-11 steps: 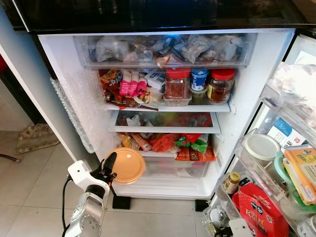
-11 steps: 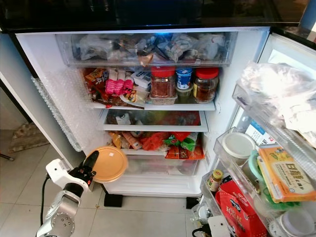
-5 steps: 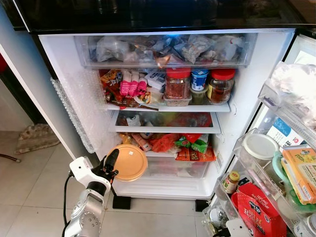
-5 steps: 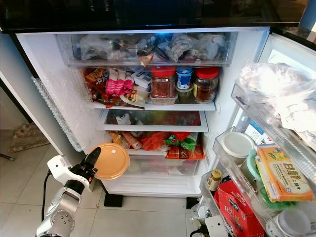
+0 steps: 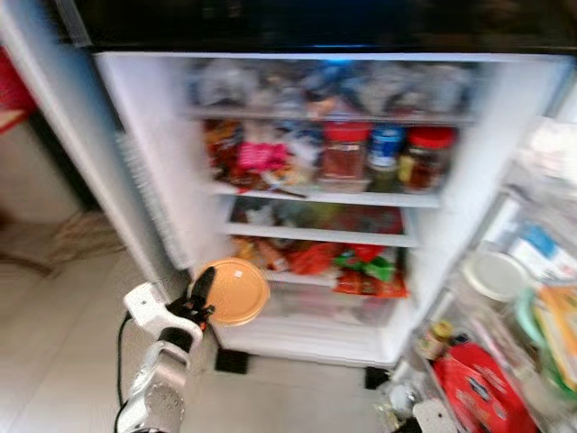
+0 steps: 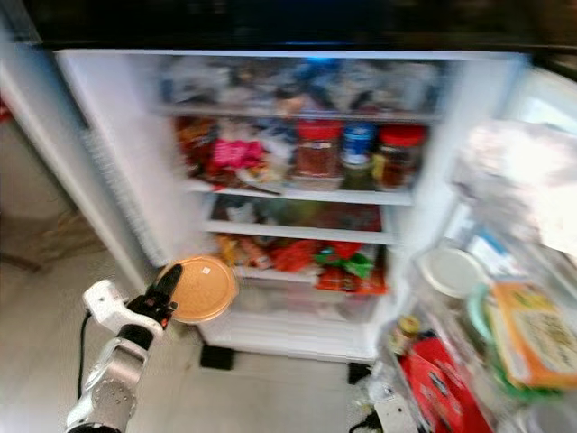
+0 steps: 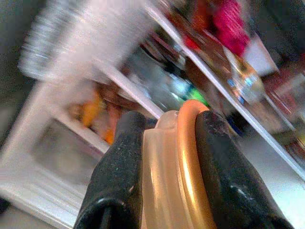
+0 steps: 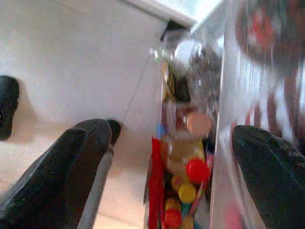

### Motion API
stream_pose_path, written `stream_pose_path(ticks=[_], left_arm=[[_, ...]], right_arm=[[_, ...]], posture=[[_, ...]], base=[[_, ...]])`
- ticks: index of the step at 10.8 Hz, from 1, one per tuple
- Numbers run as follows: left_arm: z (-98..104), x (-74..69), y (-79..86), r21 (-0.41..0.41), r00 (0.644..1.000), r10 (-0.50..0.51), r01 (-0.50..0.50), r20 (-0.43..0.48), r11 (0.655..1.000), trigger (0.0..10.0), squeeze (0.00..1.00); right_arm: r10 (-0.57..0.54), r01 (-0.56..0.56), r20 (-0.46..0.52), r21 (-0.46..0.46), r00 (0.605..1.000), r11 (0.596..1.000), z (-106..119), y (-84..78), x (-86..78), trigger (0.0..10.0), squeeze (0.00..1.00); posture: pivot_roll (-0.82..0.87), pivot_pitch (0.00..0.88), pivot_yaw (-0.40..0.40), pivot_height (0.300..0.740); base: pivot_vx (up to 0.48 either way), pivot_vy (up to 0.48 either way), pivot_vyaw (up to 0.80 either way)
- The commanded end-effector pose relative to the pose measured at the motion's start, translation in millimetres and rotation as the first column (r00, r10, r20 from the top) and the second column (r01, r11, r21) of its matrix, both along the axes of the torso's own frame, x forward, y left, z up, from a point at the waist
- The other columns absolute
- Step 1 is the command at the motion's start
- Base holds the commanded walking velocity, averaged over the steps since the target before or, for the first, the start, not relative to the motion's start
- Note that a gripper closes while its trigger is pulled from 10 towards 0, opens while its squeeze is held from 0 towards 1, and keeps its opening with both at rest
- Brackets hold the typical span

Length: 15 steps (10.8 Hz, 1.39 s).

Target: Restocking fridge

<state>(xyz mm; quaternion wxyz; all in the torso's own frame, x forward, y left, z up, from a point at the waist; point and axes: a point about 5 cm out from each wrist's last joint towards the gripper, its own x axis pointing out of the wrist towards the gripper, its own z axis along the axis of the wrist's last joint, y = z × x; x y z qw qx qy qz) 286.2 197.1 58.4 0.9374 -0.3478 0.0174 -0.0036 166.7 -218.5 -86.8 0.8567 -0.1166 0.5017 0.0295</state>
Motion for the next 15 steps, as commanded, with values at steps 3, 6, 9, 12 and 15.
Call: stream_pose_path(ticks=[3, 6, 9, 12, 15], left_arm=[[2.7, 3.2, -3.0, -0.009, 1.0, -0.017, 0.017, 0.008, 1.0, 10.0, 0.0], [2.8, 3.5, -3.5, -0.015, 1.0, -0.015, 0.015, 0.01, 1.0, 10.0, 0.0], [4.4, 5.1, -5.2, -0.013, 1.0, -0.022, 0.022, 0.015, 1.0, 10.0, 0.0], [5.4, 6.4, -5.7, -0.015, 1.0, -0.025, 0.025, 0.019, 1.0, 10.0, 0.0], [5.7, 7.3, -5.7, -0.016, 0.999, -0.028, 0.029, 0.02, 0.999, 10.0, 0.0]], right_arm=[[-0.015, 0.015, -0.005, 0.009, 1.0, 1.0, -1.3, 0.5, -2.8, 10.0, 0.0], [-0.013, 0.013, -0.007, 0.009, 1.0, 1.0, -1.3, 0.4, -2.8, 10.0, 0.0], [-0.013, 0.013, -0.007, 0.004, 1.0, 1.0, -1.3, 0.1, -2.8, 10.0, 0.0], [-0.011, 0.011, -0.007, 0.003, 1.0, 1.0, -1.3, 0.5, -2.6, 10.0, 0.0], [-0.011, 0.011, -0.006, 0.007, 1.0, 1.0, -1.3, 1.5, -2.2, 10.0, 0.0]], posture=[[-0.05, 0.0, 0.017, 0.74], [-0.05, 0.0, 0.015, 0.74], [-0.05, 0.0, 0.015, 0.74], [-0.05, 0.0, 0.018, 0.74], [-0.05, 0.0, 0.023, 0.74]], base=[[0.0, 0.0, 0.0], [0.082, 0.0, 0.0], [0.255, 0.0, 0.0], [0.262, 0.0, 0.0], [0.304, 0.0, 0.0]])
